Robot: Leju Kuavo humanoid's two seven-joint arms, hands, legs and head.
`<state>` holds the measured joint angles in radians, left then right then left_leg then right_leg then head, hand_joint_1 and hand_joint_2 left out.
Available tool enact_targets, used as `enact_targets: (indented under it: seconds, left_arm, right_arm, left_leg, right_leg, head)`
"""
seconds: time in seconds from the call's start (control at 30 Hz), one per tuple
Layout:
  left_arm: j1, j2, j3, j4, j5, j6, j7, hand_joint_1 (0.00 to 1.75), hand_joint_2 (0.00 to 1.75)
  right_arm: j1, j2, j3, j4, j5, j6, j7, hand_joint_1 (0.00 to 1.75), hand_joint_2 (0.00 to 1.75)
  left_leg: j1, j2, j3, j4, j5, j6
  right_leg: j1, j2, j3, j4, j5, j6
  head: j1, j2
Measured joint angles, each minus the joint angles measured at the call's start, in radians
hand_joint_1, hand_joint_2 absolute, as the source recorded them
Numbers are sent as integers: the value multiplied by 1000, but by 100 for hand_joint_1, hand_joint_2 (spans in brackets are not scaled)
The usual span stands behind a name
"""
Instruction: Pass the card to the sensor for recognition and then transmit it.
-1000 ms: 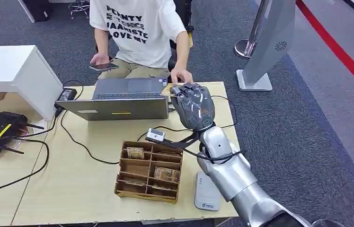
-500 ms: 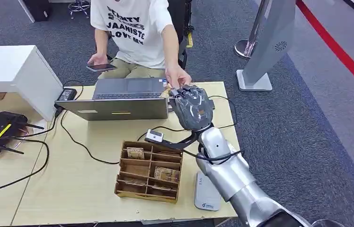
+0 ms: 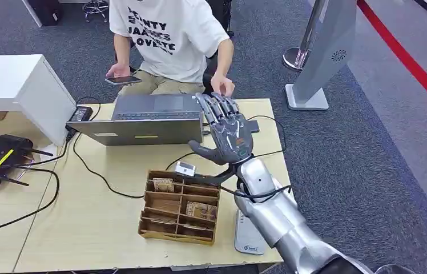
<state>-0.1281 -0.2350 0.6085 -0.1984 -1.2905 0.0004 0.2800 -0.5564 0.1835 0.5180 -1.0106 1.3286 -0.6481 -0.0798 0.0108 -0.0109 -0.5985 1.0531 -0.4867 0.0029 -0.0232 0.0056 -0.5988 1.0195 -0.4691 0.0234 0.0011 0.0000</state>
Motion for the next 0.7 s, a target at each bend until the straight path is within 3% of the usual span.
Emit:
enact_targets:
  seconds: [0.17,0.27,0.43,0.53,0.6,0.7]
  left_arm:
    - [6,0,0,0,34,21,-10,0,0]
    - [11,0,9,0,57,38,-18,0,0]
    - [27,1,29,0,93,67,-31,0,0]
    - [32,2,46,0,113,85,-35,0,0]
    - [37,5,52,0,114,89,-40,0,0]
    - [40,8,60,0,112,94,-48,0,0]
  right_arm:
    - [71,13,-5,-58,-160,0,-116,0,0]
    - [132,25,-7,-101,-348,0,-192,0,0]
    - [211,26,23,-190,-712,36,-242,0,0]
    - [265,26,43,-262,-1068,237,-275,0,0]
    - [302,24,61,-293,-1312,415,-278,0,0]
    - [339,5,81,-320,-1663,743,-270,0,0]
  left_leg:
    - [0,0,0,0,0,0]
    - [0,0,0,0,0,0]
    - [0,0,0,0,0,0]
    - [0,0,0,0,0,0]
    - [0,0,0,0,0,0]
    - [0,0,0,0,0,0]
  right_leg:
    - [0,0,0,0,0,0]
    - [0,0,0,0,-1,0]
    - [0,0,0,0,-1,0]
    - [0,0,0,0,-1,0]
    - [0,0,-1,0,-1,0]
    - [0,0,-1,0,-1,0]
  head:
    - [0,0]
    - [0,0]
    - [0,0]
    - [0,0]
    - [-1,0]
    - [0,0]
